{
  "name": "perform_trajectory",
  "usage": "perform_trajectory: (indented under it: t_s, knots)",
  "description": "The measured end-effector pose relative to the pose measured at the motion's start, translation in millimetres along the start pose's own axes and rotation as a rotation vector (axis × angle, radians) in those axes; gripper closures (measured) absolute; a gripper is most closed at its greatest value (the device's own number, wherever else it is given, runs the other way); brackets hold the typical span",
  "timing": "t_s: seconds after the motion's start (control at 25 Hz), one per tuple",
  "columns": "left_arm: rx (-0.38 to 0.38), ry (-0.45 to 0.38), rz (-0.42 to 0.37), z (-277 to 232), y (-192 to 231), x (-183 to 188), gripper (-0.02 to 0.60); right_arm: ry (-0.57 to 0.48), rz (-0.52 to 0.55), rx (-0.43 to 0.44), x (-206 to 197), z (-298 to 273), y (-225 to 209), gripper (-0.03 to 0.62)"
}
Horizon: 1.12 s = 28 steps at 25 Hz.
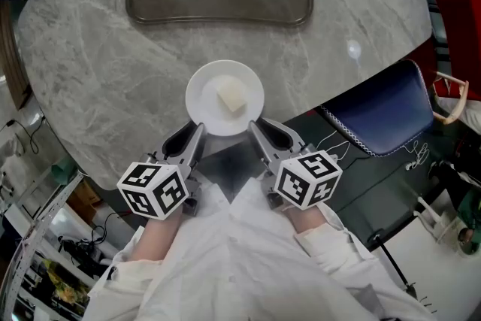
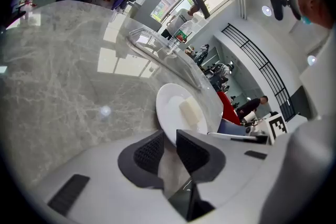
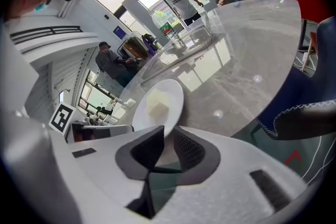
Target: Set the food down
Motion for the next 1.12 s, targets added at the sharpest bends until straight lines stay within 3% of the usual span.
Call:
perform_trajectory:
  t_s: [0.28, 0.68, 1.12]
  knots:
    - [0.042, -0.059, -0.030, 0.8, -2.8, -1.7, 0.508, -0.007, -0.006, -0.023, -0.1, -2.2, 0.3, 0.560]
    - [-0.001, -0.072, -0.051, 2.5, -4.6, 0.5, 0.514, -0.009, 0.003, -0.054, -2.1, 1.5, 2.4, 0.566]
    - [-0.031, -0.096, -0.158, 12.0, -10.2, 22.3, 0.514, -0.051, 0.039, -0.063, 16.6, 0.7, 15.8, 0.569]
Point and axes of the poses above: the fingertips, and each gripper's own axes: z backward along the fingers, y to its left, x out of its top, the point moved 7 cm from there along z, backward along the fingers, and after that the axes turned 9 degrees about z, right-handed, at the moved point
